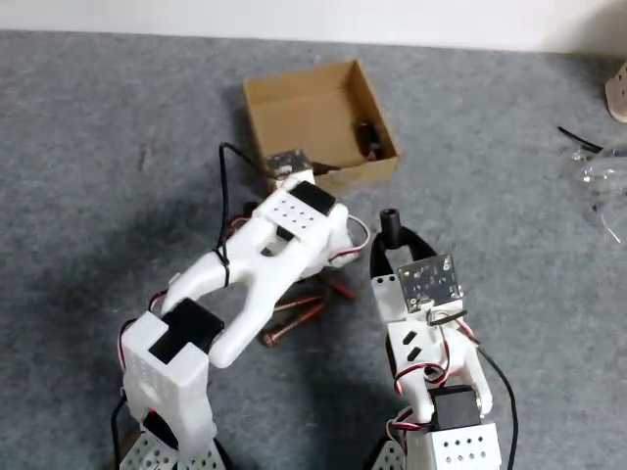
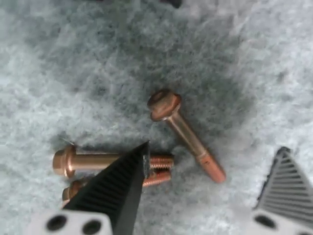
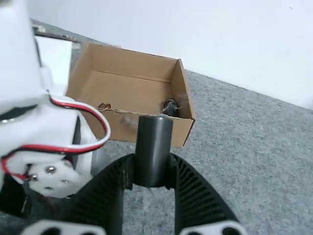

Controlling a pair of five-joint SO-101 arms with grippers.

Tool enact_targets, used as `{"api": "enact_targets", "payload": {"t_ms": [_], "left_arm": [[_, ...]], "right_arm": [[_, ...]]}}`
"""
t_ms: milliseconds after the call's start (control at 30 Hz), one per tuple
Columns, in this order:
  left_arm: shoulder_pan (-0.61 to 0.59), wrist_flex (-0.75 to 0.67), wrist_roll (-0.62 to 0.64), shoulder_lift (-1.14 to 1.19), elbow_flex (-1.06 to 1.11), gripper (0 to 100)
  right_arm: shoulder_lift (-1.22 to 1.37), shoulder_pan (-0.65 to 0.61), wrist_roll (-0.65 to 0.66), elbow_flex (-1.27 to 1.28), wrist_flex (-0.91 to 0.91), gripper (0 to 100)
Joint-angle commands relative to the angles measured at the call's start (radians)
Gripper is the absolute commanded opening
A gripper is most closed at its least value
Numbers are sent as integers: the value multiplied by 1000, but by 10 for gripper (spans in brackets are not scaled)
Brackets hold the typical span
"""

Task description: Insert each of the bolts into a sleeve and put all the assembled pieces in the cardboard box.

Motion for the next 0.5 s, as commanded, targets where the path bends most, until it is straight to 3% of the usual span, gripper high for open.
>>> {"api": "enact_targets", "payload": {"t_ms": [0,200,467], "left_arm": [[33,0,8,-13,-4,363],[27,-2,11,-4,-4,346],[-8,-11,11,56,-13,224]], "right_arm": [[-4,15,11,114,-39,4],[-4,15,11,114,-39,4],[-4,15,11,114,-39,4]]}}
